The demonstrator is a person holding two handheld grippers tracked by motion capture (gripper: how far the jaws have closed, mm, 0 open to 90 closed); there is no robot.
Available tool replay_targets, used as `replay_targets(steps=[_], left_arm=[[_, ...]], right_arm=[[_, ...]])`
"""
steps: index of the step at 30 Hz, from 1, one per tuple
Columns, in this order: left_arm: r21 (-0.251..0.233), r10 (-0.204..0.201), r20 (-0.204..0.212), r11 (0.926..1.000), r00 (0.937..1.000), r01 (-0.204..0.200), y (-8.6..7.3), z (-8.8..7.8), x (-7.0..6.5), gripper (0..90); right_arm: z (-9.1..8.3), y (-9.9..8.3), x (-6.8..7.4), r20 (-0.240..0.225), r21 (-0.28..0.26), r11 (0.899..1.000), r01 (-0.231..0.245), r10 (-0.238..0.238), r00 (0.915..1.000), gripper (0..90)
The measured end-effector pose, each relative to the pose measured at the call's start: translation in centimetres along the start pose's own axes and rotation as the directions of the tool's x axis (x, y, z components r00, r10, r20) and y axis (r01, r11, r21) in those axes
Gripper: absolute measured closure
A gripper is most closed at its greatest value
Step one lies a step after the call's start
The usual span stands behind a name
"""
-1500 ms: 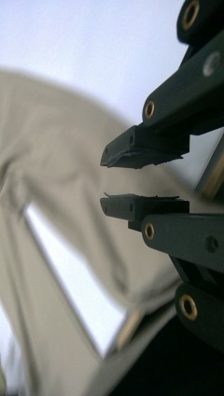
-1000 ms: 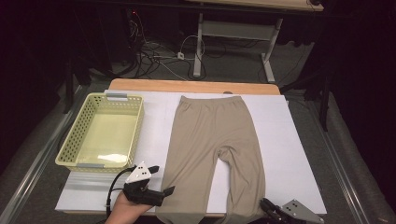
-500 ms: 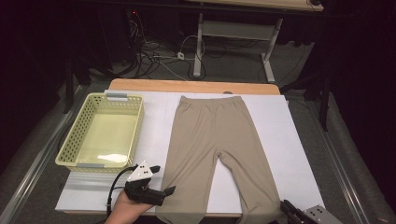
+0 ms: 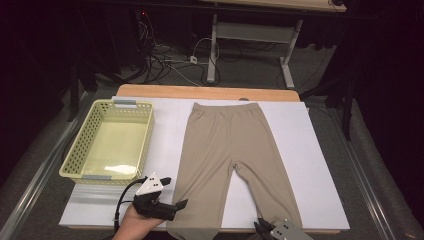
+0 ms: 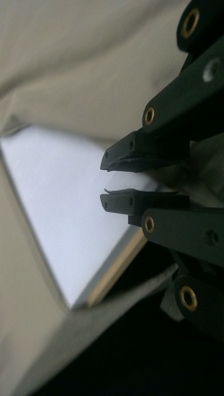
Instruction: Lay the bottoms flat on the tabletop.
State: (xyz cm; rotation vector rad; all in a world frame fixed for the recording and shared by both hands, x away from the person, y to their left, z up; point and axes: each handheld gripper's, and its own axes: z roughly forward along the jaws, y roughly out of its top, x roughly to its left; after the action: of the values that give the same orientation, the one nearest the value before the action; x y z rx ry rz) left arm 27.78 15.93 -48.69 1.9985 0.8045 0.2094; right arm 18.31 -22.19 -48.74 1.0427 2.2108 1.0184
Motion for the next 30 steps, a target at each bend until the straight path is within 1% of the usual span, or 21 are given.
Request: replay_targets(steps=[2,3,5,8,11,14,17,20,24,26,27,28,29,30], left_arm=[[0.0,-0.001,0.001,1.0,1.0,0.001,0.0,0.0,0.0,5.2],[0.001,-0.001,0.001,1.0,1.0,0.001,0.0,0.0,0.0,5.2],[0.002,0.0,0.0,1.0,1.0,0.0,0.0,0.0,0.0,5.2],[0.0,0.001,-0.002,1.0,1.0,-0.001,0.0,0.0,0.0,5.2],[0.001,0.0,-0.001,1.0,1.0,0.0,0.0,0.0,0.0,5.2],[0.002,0.0,0.0,1.0,1.0,0.0,0.0,0.0,0.0,5.2],[0.001,0.0,-0.001,1.0,1.0,0.0,0.0,0.0,0.0,5.2],[0.0,0.0,-0.001,1.0,1.0,0.0,0.0,0.0,0.0,5.2],[-0.001,0.0,-0.002,1.0,1.0,0.0,0.0,0.0,0.0,5.2],[-0.002,-0.001,-0.001,1.0,1.0,0.001,0.0,0.0,0.0,5.2],[-0.002,-0.001,-0.001,1.0,1.0,0.001,0.0,0.0,0.0,5.2],[-0.002,0.0,-0.001,1.0,1.0,0.0,0.0,0.0,0.0,5.2],[-0.003,0.0,-0.001,1.0,1.0,0.0,0.0,0.0,0.0,5.2],[-0.004,-0.001,0.0,1.0,1.0,0.001,0.0,-0.1,0.0,5.2]], right_arm=[[0.2,-0.1,-0.4,0.015,0.009,1.0,-0.014,0.013,0.9998,78.5],[0.3,-0.3,-0.6,0.017,0.014,1.0,-0.019,0.019,0.9997,81.4],[0.4,-0.4,-0.8,0.017,0.006,1.0,-0.018,0.018,0.9997,87.7],[0.3,-0.3,-0.8,0.013,0.008,1.0,-0.004,0.004,0.9999,89.4],[-0.6,0.1,-0.6,-0.004,-0.036,0.999,-0.004,0.004,1.0,89.5],[-1.8,0.5,-0.2,-0.016,-0.084,0.996,0.005,-0.006,0.9998,89.4],[-2.4,0.6,0.2,-0.031,-0.106,0.994,0.017,-0.021,0.9993,89.4],[-2.3,0.4,0.6,-0.057,-0.09,0.995,0.034,-0.039,0.9976,89.3],[-1.5,0.1,1.3,-0.102,-0.042,0.997,0.057,-0.061,0.9929,89.3],[-1.2,0.0,1.6,-0.107,-0.029,0.997,0.07,-0.072,0.9916,88.7],[-1.0,0.1,1.7,-0.115,-0.023,0.997,0.071,-0.073,0.9907,87.8],[-1.0,0.0,1.6,-0.121,-0.023,0.998,0.065,-0.067,0.9904,84.6],[-1.0,0.0,1.5,-0.121,-0.027,0.998,0.057,-0.06,0.9908,81.0],[-1.2,0.1,1.1,-0.111,-0.042,0.998,0.041,-0.045,0.9928,78.6]])
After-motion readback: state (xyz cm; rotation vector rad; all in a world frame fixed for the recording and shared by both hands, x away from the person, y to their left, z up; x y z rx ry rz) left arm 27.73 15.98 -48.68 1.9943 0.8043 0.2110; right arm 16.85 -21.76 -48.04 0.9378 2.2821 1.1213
